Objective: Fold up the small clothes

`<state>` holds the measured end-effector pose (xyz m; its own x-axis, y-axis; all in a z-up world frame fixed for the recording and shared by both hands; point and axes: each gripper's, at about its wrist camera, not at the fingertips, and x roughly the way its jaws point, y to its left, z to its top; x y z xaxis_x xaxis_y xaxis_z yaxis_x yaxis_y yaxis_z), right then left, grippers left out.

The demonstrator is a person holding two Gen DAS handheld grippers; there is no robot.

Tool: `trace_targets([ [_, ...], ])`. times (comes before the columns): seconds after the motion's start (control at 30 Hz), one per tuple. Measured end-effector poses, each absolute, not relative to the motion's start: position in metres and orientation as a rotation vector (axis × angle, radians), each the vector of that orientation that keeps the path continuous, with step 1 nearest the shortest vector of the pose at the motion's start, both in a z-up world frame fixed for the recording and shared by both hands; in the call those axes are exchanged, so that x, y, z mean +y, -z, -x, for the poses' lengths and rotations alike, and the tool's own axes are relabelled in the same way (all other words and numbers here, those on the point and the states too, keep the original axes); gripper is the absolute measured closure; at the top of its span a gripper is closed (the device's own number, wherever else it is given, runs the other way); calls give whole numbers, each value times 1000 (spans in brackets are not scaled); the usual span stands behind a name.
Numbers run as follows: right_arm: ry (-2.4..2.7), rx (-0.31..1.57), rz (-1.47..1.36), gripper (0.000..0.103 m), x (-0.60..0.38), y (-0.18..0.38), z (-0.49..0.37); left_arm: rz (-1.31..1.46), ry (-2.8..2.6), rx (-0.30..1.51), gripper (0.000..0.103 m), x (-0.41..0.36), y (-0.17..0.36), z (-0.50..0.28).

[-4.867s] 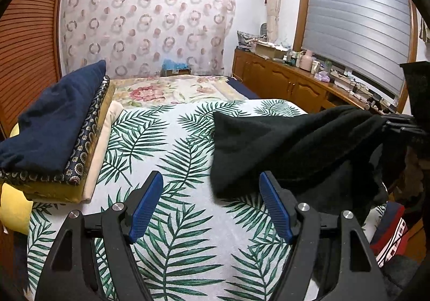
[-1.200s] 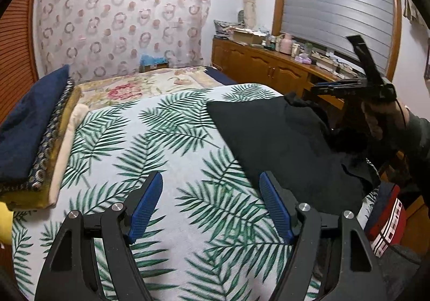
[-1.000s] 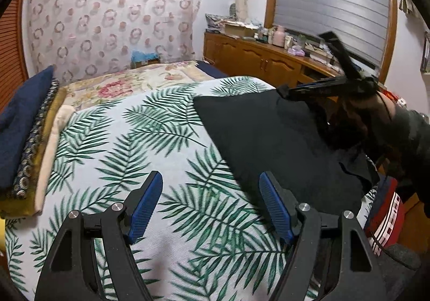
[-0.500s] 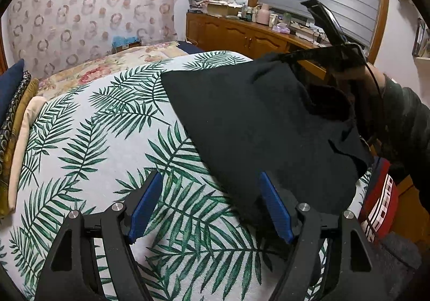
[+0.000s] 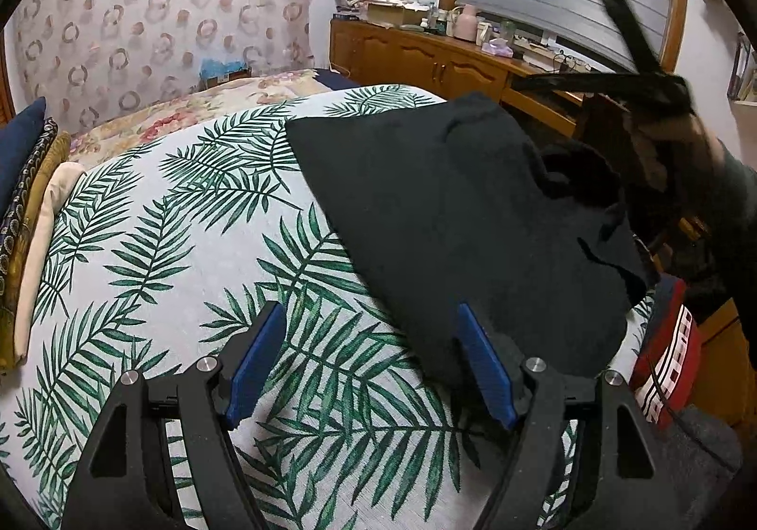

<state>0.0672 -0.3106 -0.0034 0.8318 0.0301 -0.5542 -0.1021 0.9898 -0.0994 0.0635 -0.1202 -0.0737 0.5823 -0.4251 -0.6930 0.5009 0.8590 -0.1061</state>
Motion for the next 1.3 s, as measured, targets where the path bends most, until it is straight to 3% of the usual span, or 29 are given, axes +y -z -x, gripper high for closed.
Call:
trace_targets([
  [0.33,-241,597,103,72,-281,39,27,-98,558,766,27,-120,70,-52],
  [0.87,-289,771,238,71,-285,50,22,-98,576,781,27,-126,75,-48],
  [0.9,-289,781,248,73,-287,50,23,-97,579,781,27,-126,75,-48],
  [0.93,-285,781,265,87,-290,49,28,-95,579,780,27,-126,75,-47],
  [1.03,-284,788,277,100,-301,42,38,-92,580,782,27,-127,76,-47],
  [1.3,-172,854,338,103,-330,30,54,-94,584,776,27,-127,74,-44],
])
